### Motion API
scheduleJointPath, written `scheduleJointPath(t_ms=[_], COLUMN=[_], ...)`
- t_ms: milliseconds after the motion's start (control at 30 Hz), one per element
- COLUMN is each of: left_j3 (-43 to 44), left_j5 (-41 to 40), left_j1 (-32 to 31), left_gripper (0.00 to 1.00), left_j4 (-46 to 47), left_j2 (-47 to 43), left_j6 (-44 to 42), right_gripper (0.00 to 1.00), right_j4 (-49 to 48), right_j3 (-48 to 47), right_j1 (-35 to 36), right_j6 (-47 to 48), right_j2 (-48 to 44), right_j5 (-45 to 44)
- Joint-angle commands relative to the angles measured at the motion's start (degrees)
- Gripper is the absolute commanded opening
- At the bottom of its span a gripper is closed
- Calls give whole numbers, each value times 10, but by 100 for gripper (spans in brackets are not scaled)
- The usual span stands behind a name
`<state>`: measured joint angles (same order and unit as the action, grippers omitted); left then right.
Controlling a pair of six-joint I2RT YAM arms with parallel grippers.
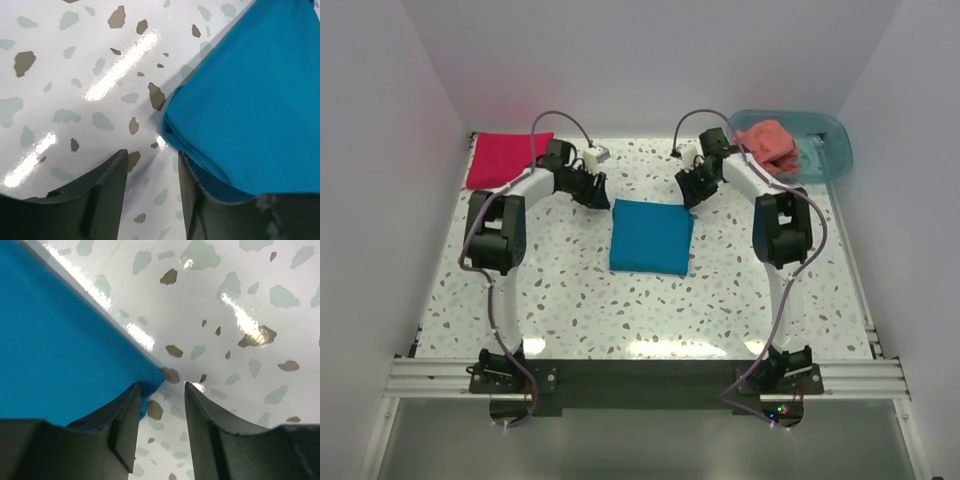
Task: Fold and stack the t-shirts
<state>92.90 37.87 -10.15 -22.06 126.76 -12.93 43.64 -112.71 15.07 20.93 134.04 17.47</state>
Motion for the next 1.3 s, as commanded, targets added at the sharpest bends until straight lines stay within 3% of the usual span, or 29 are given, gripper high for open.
scheduleJointPath(t_ms=[0,133,267,433,567,733,900,1033,1267], left_j3=[-22,-86,-154,-199,-242,-274,-251,-262,-286], left_j5=[40,117,185,261,296,262,252,250,259], left_j1=[15,-3,-59,-87,-99,-60,-15,-5,33], left_gripper=[52,57,55,55,55,53,52,52,53], left_j4=[23,-11,-46,-63,-66,-11,-24,-44,-105], left_j2=[-120,-199,-233,-211,-168,-86,-5,-4,-104], left_j6=[8,35,51,81,95,141,133,105,40], right_gripper=[45,51,42,37,38,38,37,36,40], right_j4=[-17,-11,-4,-14,-83,-112,-74,-37,129], right_j3=[22,89,184,278,358,378,370,368,313], right_j1=[-5,-3,23,85,87,50,11,-10,-36], right_j6=[-24,-83,-153,-205,-266,-259,-213,-161,-20], right_j2=[-110,-198,-241,-258,-228,-145,-87,-84,-146], right_j5=[33,127,238,335,357,332,303,303,303])
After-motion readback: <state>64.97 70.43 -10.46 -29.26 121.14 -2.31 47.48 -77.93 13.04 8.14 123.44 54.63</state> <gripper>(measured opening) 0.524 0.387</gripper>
